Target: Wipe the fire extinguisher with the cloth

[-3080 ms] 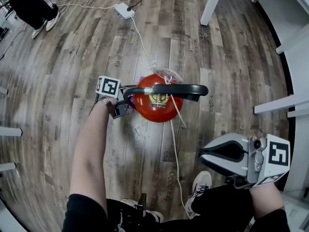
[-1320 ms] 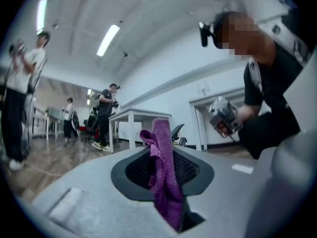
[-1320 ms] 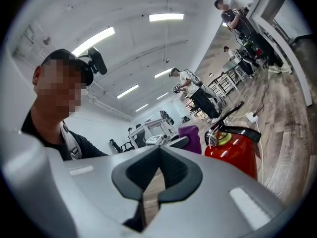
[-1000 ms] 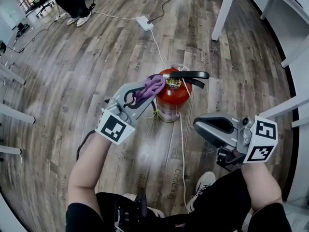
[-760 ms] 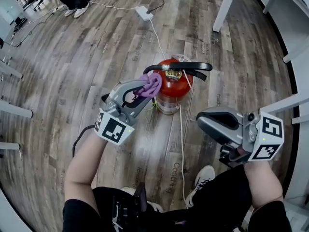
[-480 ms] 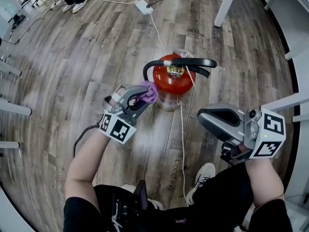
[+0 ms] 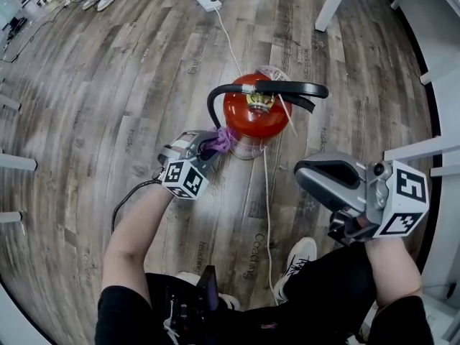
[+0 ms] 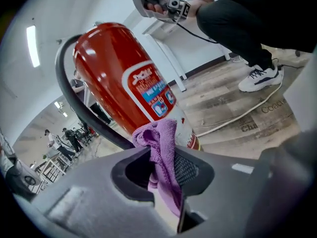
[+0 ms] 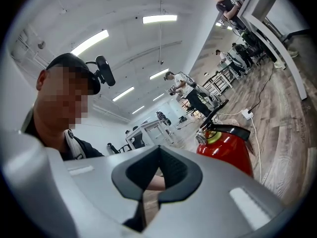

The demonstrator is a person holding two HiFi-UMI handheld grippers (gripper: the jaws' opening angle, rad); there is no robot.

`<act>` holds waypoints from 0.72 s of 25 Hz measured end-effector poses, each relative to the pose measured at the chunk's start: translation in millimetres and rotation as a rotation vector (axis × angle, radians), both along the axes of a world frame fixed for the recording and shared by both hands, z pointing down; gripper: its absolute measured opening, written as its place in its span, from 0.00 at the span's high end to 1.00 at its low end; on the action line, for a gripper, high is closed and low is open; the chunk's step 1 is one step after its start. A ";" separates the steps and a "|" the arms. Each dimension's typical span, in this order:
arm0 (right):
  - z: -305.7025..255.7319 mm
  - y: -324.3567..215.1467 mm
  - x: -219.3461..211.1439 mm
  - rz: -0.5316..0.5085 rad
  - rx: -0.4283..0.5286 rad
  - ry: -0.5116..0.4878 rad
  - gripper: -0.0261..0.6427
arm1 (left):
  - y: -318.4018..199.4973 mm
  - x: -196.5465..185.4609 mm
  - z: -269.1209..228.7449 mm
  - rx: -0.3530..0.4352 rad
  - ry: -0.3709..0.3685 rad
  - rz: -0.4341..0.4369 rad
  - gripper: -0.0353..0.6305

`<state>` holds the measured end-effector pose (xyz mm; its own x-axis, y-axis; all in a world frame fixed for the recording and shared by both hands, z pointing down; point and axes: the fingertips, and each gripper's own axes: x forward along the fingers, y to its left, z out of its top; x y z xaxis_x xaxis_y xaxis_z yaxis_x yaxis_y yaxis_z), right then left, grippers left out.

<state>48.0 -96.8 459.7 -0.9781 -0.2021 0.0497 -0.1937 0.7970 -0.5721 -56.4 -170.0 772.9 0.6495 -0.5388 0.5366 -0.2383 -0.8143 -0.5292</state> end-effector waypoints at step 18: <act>-0.4 -0.5 -0.5 0.012 -0.010 0.017 0.96 | 13.2 3.4 95.3 -0.183 -0.270 0.032 0.82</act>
<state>47.5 -97.3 459.3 -0.9745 -0.2136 0.0680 -0.2131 0.7889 -0.5764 -53.0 -156.8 868.2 0.4858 -0.3986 0.7779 -0.0818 -0.9068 -0.4135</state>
